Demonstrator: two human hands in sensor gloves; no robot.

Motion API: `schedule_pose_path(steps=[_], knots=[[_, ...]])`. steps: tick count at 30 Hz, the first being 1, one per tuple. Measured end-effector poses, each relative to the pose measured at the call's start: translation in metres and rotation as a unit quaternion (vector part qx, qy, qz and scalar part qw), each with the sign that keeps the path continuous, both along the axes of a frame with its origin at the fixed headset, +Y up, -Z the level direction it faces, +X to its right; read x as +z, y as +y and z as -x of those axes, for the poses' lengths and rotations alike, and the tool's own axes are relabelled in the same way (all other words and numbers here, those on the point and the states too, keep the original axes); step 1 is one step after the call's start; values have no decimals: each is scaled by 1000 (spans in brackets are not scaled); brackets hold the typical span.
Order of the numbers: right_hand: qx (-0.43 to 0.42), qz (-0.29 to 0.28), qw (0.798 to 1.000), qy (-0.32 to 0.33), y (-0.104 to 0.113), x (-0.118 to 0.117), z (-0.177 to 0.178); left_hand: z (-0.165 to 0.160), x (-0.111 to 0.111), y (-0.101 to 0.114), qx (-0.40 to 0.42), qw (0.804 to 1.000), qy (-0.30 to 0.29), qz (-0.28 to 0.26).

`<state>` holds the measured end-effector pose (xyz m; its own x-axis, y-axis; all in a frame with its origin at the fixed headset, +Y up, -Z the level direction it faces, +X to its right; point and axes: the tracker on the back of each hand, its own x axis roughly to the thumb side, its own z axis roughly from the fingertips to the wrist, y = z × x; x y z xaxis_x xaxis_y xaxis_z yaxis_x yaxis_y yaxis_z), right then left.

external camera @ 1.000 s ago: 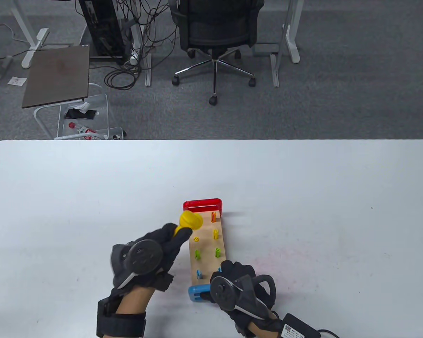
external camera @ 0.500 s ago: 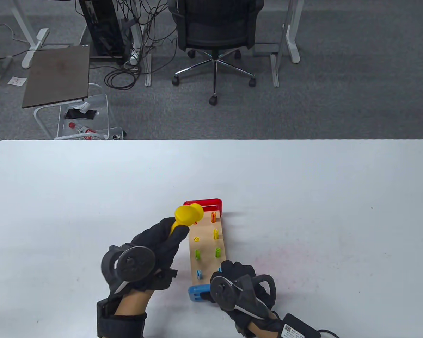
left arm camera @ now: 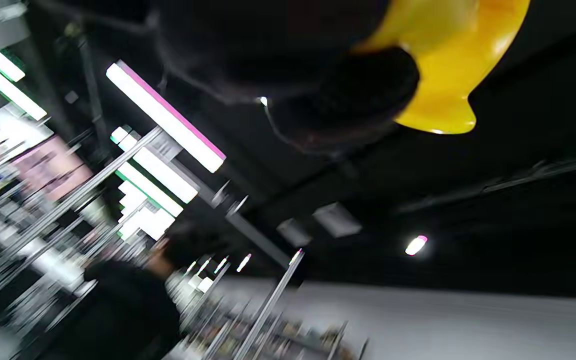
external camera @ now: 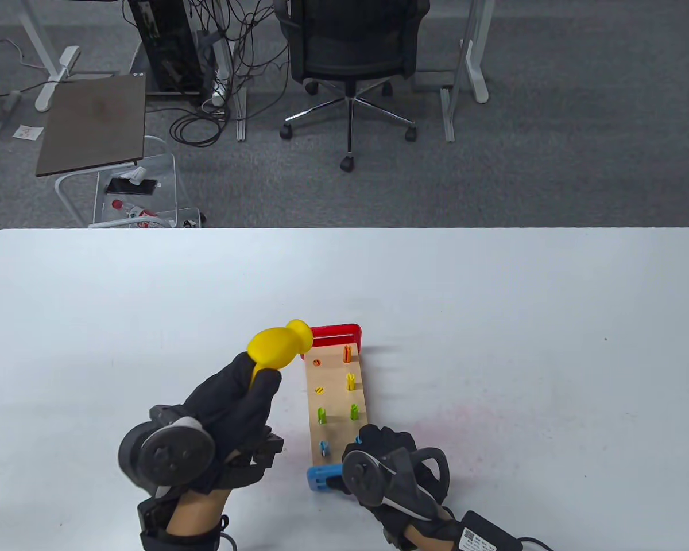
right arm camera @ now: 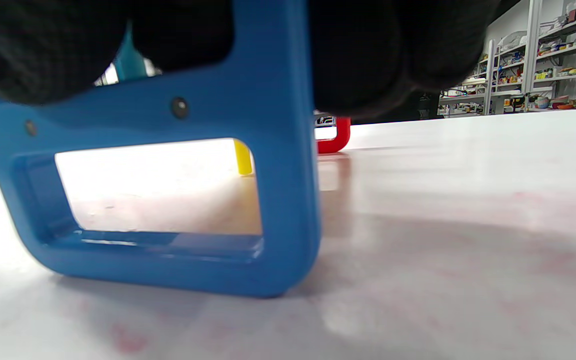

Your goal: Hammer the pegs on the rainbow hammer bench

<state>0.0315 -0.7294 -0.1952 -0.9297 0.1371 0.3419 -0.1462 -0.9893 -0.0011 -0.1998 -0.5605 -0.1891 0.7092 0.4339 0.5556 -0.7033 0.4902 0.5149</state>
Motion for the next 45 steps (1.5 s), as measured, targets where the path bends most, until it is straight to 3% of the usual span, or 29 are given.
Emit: schedule_pose_path(steps=[3,4,5,6,7,8,9,10,11,12,15,19,21,22,23,24,25,26,27,29,34,36,37,38,39,40,41,42,45], knots=[[-1,1,1000,1,0,0,0,-7,3,-9,-53,998,-3,-28],[0,0,1000,1,0,0,0,-12,-5,-23,-88,996,-2,1],[0,0,1000,1,0,0,0,-19,-21,-57,-166,980,-1,108],[0,0,1000,1,0,0,0,-23,-32,-87,-220,954,0,203],[0,-1,1000,1,0,0,0,-30,-48,-129,-318,878,8,357],[1,-2,1000,0,0,0,0,-27,-53,-141,-377,830,30,411],[1,-1,1000,1,0,0,0,-18,-49,-127,-264,926,-29,269],[1,0,1000,1,0,0,0,-20,-47,-116,-194,958,-26,211],[1,0,1000,1,0,0,0,-14,-38,-99,-173,961,0,215],[0,-1,1000,2,0,0,0,-11,-29,-81,-110,982,-13,151],[0,-1,1000,1,0,0,0,-3,-6,-55,-57,997,-7,56],[1,-2,1000,1,0,0,0,-2,-7,-65,-56,997,-18,53],[1,-2,1000,0,0,0,0,-23,-28,-99,-167,961,-40,219],[1,-2,1000,0,0,0,0,-40,-39,-134,-308,865,-27,395],[0,-3,1000,0,0,0,0,-42,-35,-134,-416,777,1,473],[2,-1,1000,-2,0,-1,-1,-53,-42,-141,-395,824,-41,404],[1,-2,1000,2,0,0,-1,-53,-34,-136,-370,865,-4,339],[0,-1,1000,2,0,0,-1,-52,-26,-122,-298,932,42,201],[1,-2,1000,1,0,0,0,-48,-23,-107,-264,954,26,138],[1,-2,1000,1,0,0,-1,-37,-12,-86,-184,976,19,117],[1,-2,1000,0,0,0,-1,-19,4,-65,-106,993,19,41],[1,-3,1000,0,0,0,-1,-24,-7,-78,-160,983,29,88],[0,-4,1000,1,0,0,-1,-34,-22,-101,-233,950,27,207],[0,-3,1000,1,0,0,-1,-43,-31,-135,-323,882,32,342],[0,-3,1000,1,0,-1,-1,-39,-29,-149,-414,792,98,439],[-6,-1,1000,4,0,-1,-1,-30,-25,-141,-316,896,-2,311],[-3,1,1000,3,0,0,-1,-30,-23,-126,-219,955,36,200],[0,-6,1000,2,0,0,-1,-22,-18,-115,-237,948,49,207],[0,-4,1000,-1,0,0,0,-10,-2,-76,-122,987,32,96]])
